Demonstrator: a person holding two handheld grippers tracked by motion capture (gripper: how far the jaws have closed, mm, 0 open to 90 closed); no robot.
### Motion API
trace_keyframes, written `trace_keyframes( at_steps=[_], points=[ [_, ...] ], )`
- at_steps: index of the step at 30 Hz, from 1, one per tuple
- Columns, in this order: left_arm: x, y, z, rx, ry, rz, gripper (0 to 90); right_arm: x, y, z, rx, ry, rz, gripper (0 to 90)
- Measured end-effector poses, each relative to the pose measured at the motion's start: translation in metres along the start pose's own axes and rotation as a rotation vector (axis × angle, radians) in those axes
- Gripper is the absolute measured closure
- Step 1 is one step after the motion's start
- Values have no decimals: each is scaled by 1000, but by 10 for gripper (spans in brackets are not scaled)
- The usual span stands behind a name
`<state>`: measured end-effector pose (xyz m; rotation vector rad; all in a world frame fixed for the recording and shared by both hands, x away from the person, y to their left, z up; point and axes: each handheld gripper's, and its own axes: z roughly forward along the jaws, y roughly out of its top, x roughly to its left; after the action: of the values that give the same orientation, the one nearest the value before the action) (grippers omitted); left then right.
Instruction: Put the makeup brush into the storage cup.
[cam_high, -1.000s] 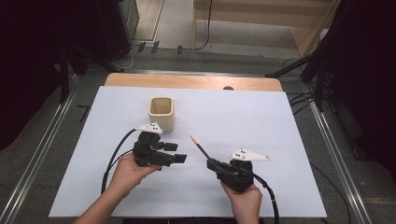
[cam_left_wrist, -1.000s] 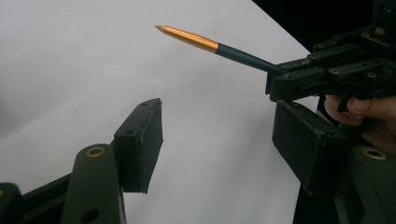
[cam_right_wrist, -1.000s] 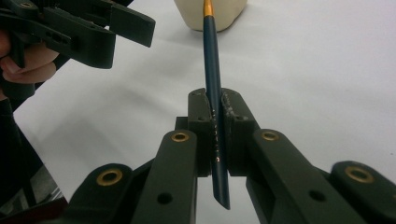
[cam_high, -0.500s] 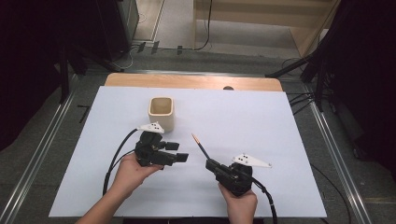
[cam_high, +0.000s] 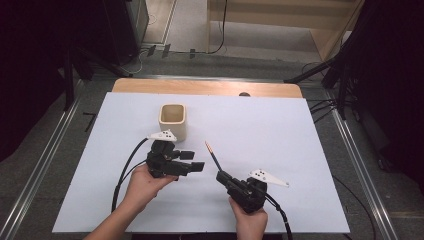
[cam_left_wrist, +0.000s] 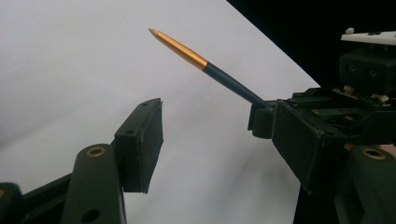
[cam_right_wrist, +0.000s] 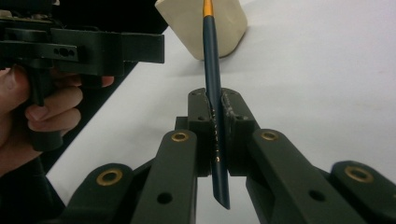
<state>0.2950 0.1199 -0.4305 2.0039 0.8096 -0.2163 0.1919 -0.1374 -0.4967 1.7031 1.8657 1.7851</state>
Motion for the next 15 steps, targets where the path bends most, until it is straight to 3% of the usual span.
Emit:
trace_keyframes(
  at_steps=[1, 15],
  points=[
    [0, 0, 0, 0, 0, -1, 343, -1, -1, 1, -5, 13, 23, 845],
    [-1, 2, 8, -53, -35, -34, 342, 3, -3, 7, -29, 33, 35, 844]
  ],
)
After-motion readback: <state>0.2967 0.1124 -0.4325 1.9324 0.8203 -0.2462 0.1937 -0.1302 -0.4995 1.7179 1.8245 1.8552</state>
